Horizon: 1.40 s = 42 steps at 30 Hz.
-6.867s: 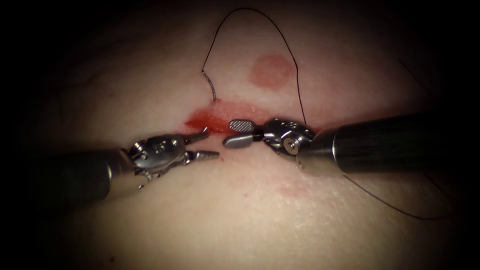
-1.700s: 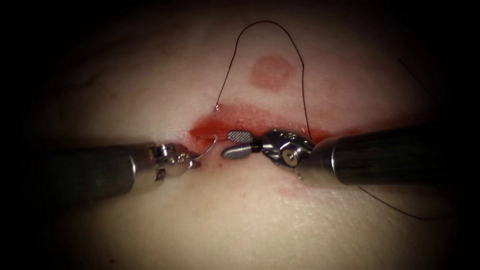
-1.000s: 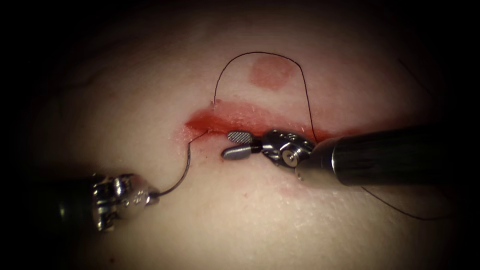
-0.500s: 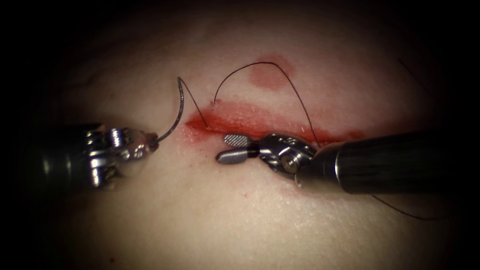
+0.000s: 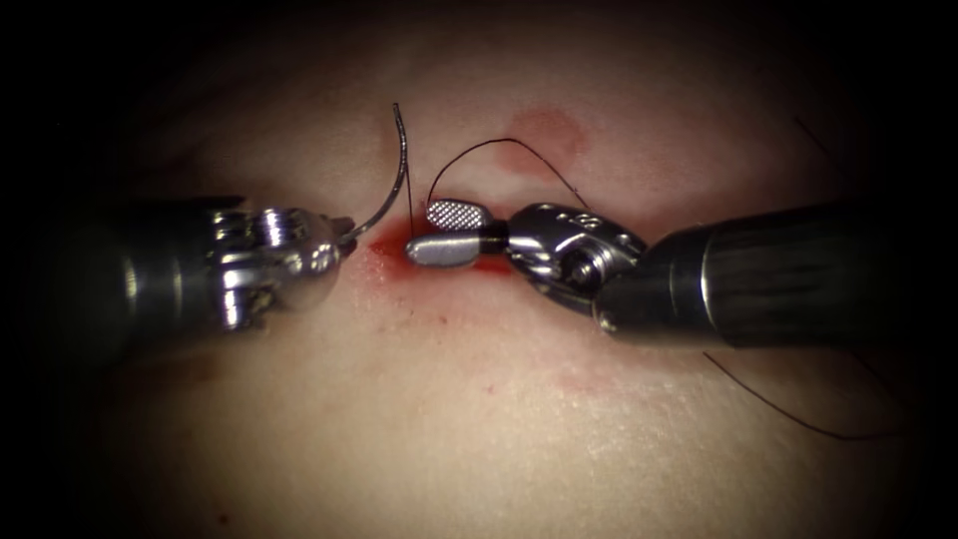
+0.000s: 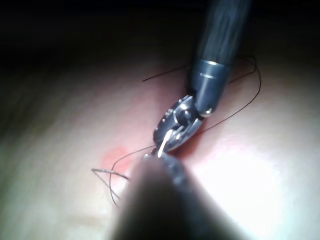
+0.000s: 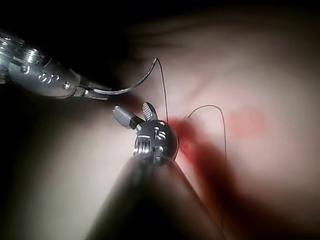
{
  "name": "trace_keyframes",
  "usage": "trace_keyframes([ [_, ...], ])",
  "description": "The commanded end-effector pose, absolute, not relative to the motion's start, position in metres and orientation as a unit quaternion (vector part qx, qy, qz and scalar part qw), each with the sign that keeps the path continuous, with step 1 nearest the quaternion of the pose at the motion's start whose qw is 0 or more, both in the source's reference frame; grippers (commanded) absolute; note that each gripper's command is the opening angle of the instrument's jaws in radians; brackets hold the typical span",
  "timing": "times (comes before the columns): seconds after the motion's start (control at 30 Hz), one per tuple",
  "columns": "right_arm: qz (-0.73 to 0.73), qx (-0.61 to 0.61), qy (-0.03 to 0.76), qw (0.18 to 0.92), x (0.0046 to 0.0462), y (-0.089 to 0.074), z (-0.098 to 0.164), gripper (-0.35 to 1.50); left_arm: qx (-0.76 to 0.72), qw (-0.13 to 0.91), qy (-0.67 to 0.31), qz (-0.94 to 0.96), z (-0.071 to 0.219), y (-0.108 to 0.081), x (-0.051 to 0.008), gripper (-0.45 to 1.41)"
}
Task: Wound Closure
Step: Pass the needle to the right gripper.
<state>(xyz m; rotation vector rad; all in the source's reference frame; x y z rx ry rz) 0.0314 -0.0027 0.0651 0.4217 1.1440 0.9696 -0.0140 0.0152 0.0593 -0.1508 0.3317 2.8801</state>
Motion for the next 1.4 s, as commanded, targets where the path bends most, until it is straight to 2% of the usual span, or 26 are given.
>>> trace_keyframes([
  [0.03,0.438,0.185,0.515,0.713,0.0319,-0.0031,0.0656,1.31,-0.053,0.119,0.113,0.985,0.0599,0.0150,-0.0145,-0.35],
  [0.27,0.444,0.167,0.492,0.730,0.0320,-0.0034,0.0665,1.31,-0.050,0.111,0.117,0.986,0.0601,0.0141,-0.0147,-0.35],
  [0.5,0.447,0.164,0.491,0.730,0.0328,-0.0021,0.0680,1.47,-0.050,0.104,0.119,0.986,0.0605,0.0132,-0.0153,-0.35],
  [0.9,0.456,0.183,0.496,0.716,0.0335,-0.0022,0.0727,1.48,-0.055,0.097,0.117,0.987,0.0610,0.0123,-0.0154,-0.35],
  [1.4,0.451,0.213,0.499,0.709,0.0308,-0.0024,0.0688,1.48,-0.059,0.088,0.116,0.987,0.0618,0.0126,-0.0150,-0.35],
])
